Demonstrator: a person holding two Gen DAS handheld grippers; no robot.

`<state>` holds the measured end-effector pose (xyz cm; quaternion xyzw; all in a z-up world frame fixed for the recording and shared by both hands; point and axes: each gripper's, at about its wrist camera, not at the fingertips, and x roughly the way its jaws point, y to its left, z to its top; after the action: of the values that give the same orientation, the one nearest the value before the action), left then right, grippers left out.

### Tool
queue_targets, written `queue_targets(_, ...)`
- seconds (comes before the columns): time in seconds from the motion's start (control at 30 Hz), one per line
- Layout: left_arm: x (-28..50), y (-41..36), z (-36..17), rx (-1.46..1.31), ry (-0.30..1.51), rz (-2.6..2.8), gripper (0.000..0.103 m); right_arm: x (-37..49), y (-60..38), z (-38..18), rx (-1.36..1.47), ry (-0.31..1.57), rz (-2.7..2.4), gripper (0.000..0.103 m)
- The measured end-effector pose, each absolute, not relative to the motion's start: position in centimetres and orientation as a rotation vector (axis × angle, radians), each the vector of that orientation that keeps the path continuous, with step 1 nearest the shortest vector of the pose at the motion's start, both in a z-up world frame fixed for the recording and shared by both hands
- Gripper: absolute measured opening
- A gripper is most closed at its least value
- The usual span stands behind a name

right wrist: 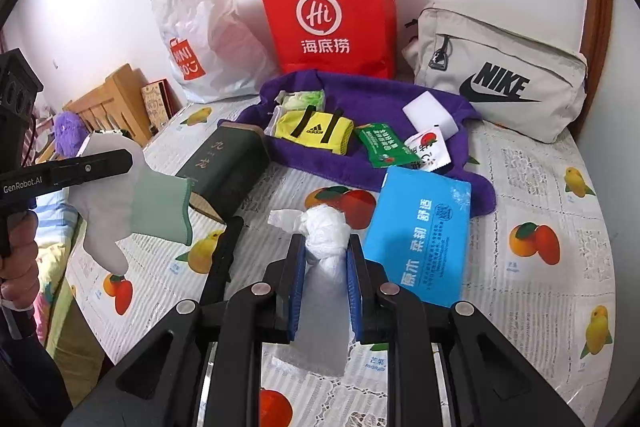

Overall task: Organize soft objects
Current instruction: 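Carry the white glove and white knotted cloth over the purple towel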

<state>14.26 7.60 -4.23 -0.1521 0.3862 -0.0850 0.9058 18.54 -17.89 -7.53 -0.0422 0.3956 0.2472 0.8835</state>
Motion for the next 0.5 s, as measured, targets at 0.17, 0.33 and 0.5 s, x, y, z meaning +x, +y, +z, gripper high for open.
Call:
queue_targets(0.17,15.1,6.8,-3.5,-0.289,0.784,-0.191,0.014,19.1,-18.5,-6.8,-0.08,0.817,0.507,0.02)
queue_targets(0.33,16.0,6.1,-3.2,-0.267,0.791,-0.189,0.014,19.9,-18.9,-5.6,-0.067,0.794,0.501,0.02)
queue_targets(0.5,16.6,5.5,-2.6,-0.235,0.786,-0.174,0.014,20.5,-18.8,-4.8,-0.072,0.783,0.496,0.02)
